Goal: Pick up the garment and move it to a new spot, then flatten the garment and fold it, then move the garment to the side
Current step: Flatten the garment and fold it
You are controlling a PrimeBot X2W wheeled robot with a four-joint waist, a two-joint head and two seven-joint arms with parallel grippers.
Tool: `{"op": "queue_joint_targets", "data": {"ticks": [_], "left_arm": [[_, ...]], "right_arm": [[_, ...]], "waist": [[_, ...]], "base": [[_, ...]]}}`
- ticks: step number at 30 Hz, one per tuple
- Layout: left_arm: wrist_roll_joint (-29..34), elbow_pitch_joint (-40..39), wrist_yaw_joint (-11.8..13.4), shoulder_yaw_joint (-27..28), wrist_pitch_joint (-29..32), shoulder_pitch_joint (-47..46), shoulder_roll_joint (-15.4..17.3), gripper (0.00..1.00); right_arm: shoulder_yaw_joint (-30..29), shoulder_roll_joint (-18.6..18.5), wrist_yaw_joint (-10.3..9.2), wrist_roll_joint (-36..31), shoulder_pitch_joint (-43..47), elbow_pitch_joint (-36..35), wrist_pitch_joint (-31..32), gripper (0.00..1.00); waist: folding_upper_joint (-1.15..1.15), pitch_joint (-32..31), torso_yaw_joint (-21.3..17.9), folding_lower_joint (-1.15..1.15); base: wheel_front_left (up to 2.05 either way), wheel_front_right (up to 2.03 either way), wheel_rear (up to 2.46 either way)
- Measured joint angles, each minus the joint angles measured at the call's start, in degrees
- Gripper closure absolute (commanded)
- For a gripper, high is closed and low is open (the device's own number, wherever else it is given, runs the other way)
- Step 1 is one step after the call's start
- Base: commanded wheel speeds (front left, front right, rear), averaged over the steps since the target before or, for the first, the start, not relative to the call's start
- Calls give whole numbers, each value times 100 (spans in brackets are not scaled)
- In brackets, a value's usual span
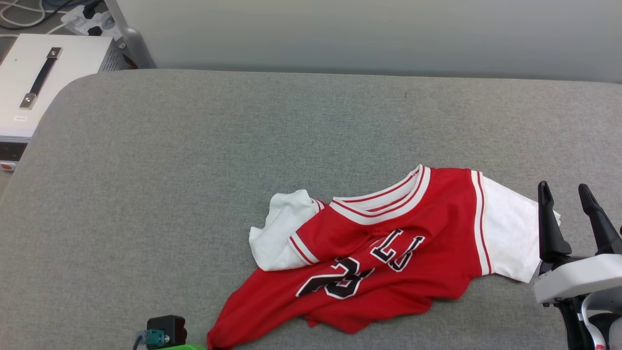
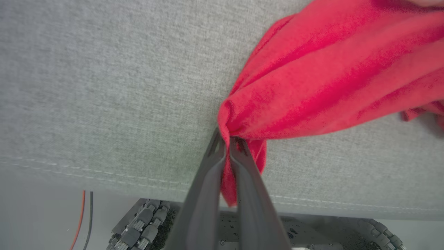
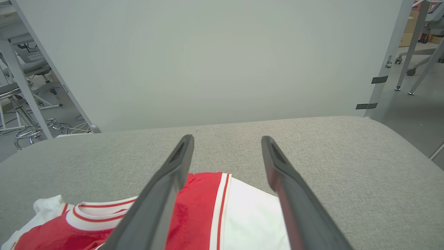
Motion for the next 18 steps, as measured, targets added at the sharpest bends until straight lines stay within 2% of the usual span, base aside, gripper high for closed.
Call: {"op": "queue_joint_targets", "data": {"ticks": [1, 4, 10, 18], "left_arm": [[11, 32, -40, 1, -53, -4, -30, 0], [111, 54, -100, 4, -301, -76, -134, 0], [514, -214, -36, 187, -915, -470, -160, 0], [866, -832, 88, 297, -940, -1073, -18, 0]], "right_arm": [[4, 0, 0, -1, 19, -14, 3, 0], [21, 1, 0, -18, 58, -52, 47, 0], [91, 8, 0, -44, 106, -144, 97, 0], [193, 31, 0, -48, 171, -226, 123, 0]], "waist": [[0, -15, -1, 0], [0, -68, -6, 0], [0, -167, -27, 0], [0, -109, -77, 0]], "base": [[0, 0, 0], [0, 0, 0], [0, 0, 0], [0, 0, 0]]}}
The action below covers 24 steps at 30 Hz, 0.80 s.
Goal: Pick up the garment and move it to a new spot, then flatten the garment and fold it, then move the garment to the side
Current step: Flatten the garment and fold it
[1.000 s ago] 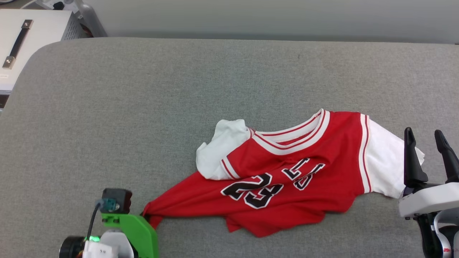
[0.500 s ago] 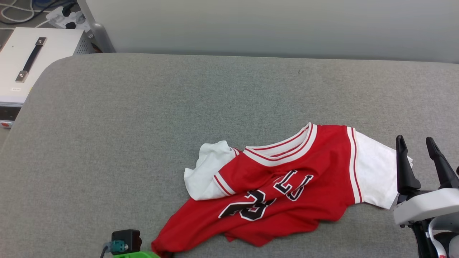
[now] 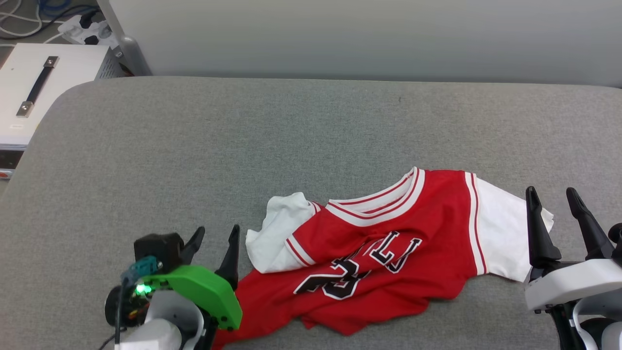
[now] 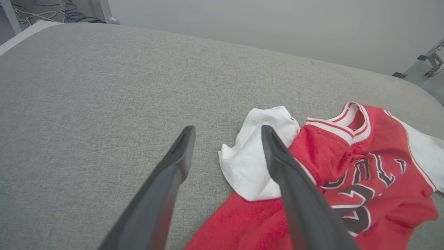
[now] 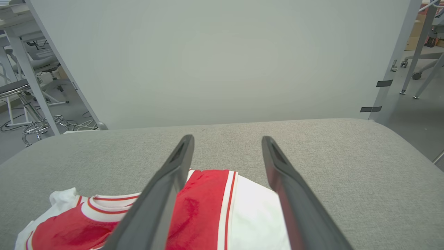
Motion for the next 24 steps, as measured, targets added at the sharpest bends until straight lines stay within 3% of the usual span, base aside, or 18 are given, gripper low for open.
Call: {"op": "queue_joint_targets", "data": {"ticks": [4, 9, 24], "left_arm": [[113, -15, -144, -118, 472, -522, 167, 0], [122, 378, -577, -521, 1434, -1166, 283, 0], [500, 2097, -1641, -1686, 3379, -2397, 265, 0]], "right_arm": [[59, 2, 0, 0, -5, -7, 16, 0], [118, 0, 0, 11, -43, 15, 14, 0], [145, -57, 0, 113, -313, 181, -140, 0]], "waist": [[0, 100, -54, 0], [0, 265, -165, 0], [0, 830, -489, 0]], "base": [[0, 0, 0], [0, 0, 0], [0, 0, 0]]}}
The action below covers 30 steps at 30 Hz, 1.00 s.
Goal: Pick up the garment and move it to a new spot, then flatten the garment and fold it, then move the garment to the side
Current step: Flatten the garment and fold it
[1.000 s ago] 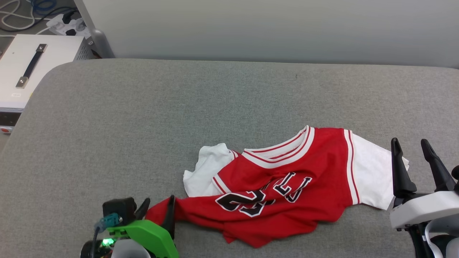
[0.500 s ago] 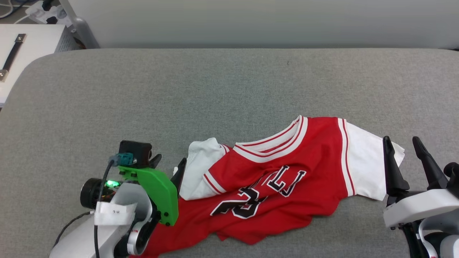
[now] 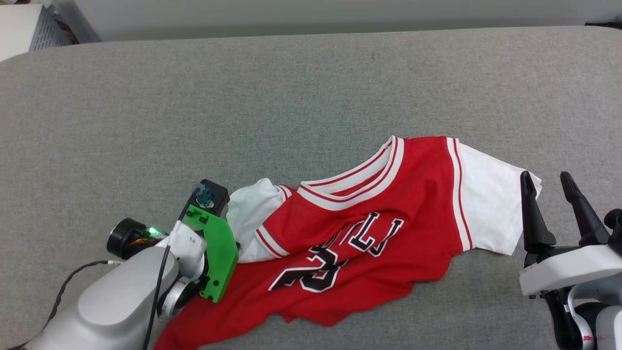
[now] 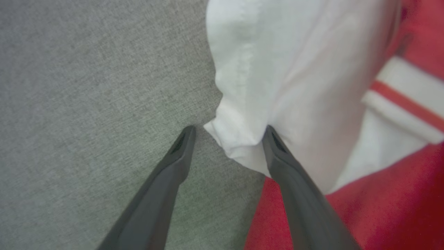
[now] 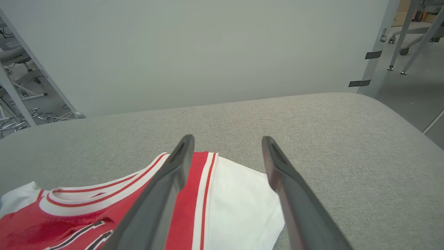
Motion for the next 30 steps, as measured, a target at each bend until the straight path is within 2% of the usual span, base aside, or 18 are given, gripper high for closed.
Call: {"op": "queue_joint_targets", "data": {"ticks": [3, 4, 5, 7, 11, 15, 23, 26, 30], "left_arm": [[15, 216, -201, -98, 285, -209, -66, 1], [13, 271, -264, -120, 364, -265, -99, 54], [9, 328, -318, -131, 371, -302, -124, 100], [5, 408, -366, -126, 350, -346, -165, 100], [5, 508, -298, -8, -60, -361, -242, 100], [1, 519, -4, 242, -572, -327, -196, 100], [-236, 449, 646, 876, -1038, -59, 377, 100], [-425, 498, 704, 981, -1057, 203, 427, 100], [-765, 669, 705, 1129, -1199, 536, 291, 100]], "right_arm": [[10, -13, 0, 7, -52, 27, -40, 0], [11, -21, 0, 14, -59, 37, -48, 0], [10, -26, 0, 25, -63, 49, -48, 0], [2, -35, 0, 43, -65, 75, -51, 0], [-42, -49, 0, 43, -66, 104, -76, 0], [-124, -52, 0, 43, -64, 126, -91, 0], [-231, -56, 0, 42, -63, 115, -88, 0], [-247, -57, 0, 42, -63, 100, -82, 0], [-280, -62, 0, 42, -64, 93, -81, 0]], "waist": [[0, 90, -44, 0], [0, 115, -56, 0], [0, 134, -70, 0], [0, 157, -88, 0], [0, 141, -62, 0], [0, 74, -3, 0], [0, -9, 172, 0], [0, 12, 196, 0], [0, 55, 191, 0]], "base": [[0, 0, 0], [0, 0, 0], [0, 0, 0], [0, 0, 0], [0, 0, 0], [0, 0, 0], [0, 0, 0], [0, 0, 0], [0, 0, 0]]}}
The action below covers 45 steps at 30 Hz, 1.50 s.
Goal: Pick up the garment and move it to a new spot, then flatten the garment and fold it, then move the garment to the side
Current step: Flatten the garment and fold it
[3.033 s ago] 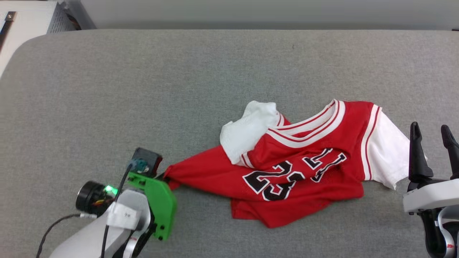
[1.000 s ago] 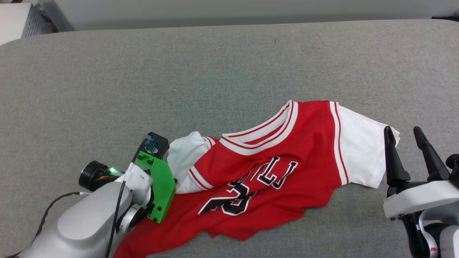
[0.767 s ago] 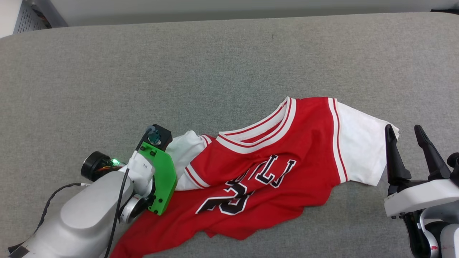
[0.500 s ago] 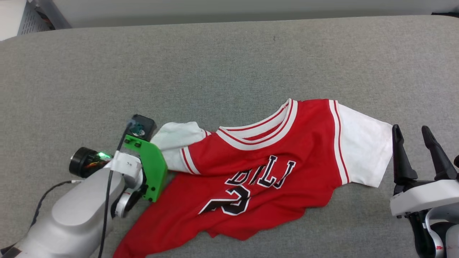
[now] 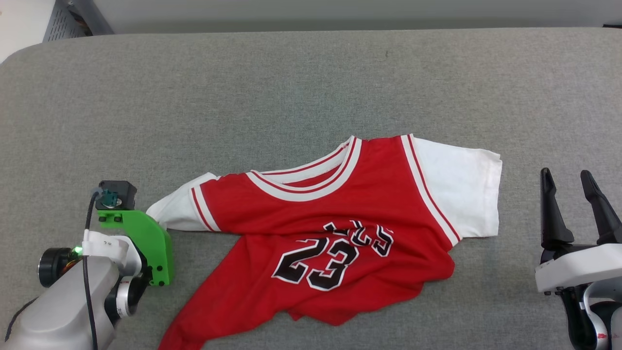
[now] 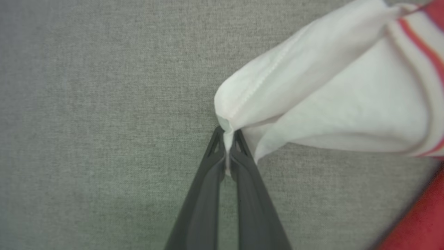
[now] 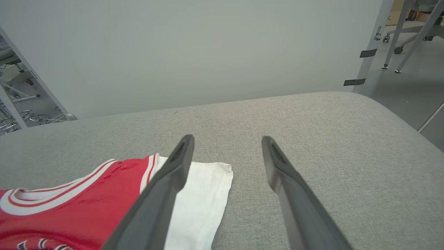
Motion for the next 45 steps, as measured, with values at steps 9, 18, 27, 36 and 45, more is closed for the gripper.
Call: {"op": "queue_joint_targets", "data": {"ticks": [9, 18, 27, 36, 45], "left_arm": [[-495, 214, -100, 588, -1161, 461, -386, 0], [-274, -587, 319, 1110, -2897, 1112, -577, 0], [862, -2239, 828, 1736, -3092, 1661, -782, 0], [1642, -3248, 962, 1889, -3092, 2229, -994, 0], [1906, -3451, 920, 1742, -3092, 2142, -1247, 0]], "right_arm": [[-83, -9, 0, 14, -1, 49, -11, 0], [-110, -22, 0, 108, 40, 213, 76, 0], [-136, -90, 0, 320, 140, 516, 407, 0], [-305, -553, 0, 833, -100, 1255, 1505, 0], [144, -1403, 0, 1343, -1209, 2046, 3073, 0]], "waist": [[0, -71, -72, 0], [0, -417, -16, 0], [0, -567, 91, 0], [0, -515, 234, 0], [0, -246, 509, 0]], "base": [[0, 0, 0], [0, 0, 0], [0, 0, 0], [0, 0, 0], [0, 0, 0]]}}
